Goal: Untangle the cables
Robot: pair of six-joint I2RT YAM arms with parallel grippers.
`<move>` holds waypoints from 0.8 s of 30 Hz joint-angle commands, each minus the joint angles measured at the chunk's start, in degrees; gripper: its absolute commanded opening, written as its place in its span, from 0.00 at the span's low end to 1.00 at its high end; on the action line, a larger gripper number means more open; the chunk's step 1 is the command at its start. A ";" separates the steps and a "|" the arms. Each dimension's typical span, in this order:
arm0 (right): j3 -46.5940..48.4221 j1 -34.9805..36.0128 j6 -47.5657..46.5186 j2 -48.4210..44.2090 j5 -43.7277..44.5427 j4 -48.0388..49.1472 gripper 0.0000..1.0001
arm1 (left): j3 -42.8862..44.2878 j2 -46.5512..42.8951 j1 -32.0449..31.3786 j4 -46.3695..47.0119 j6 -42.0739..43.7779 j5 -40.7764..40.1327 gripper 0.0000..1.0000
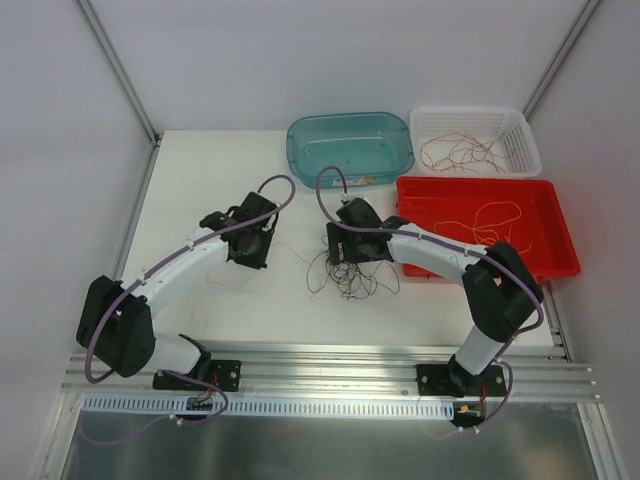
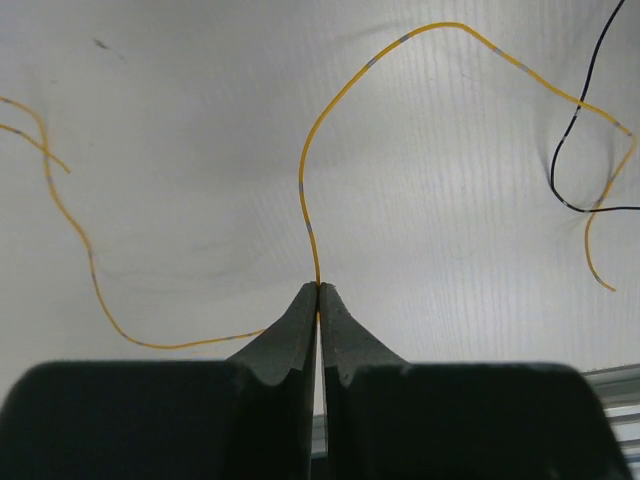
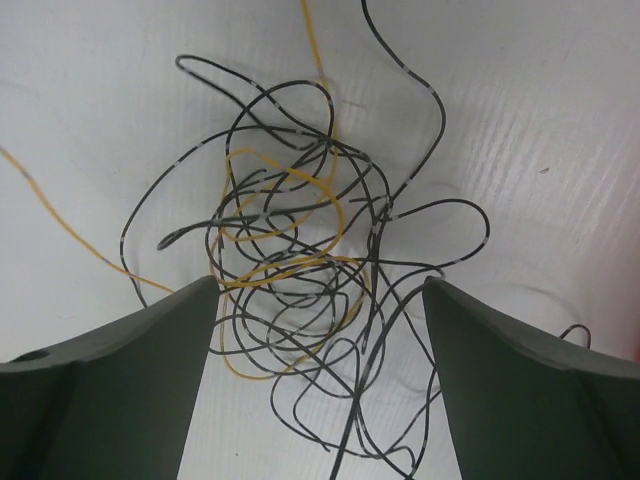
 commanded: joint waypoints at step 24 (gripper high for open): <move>-2.92 -0.20 -5.44 -11.45 2.13 -1.83 0.86 | 35.41 -19.94 8.86 -14.80 -4.29 -11.32 0.00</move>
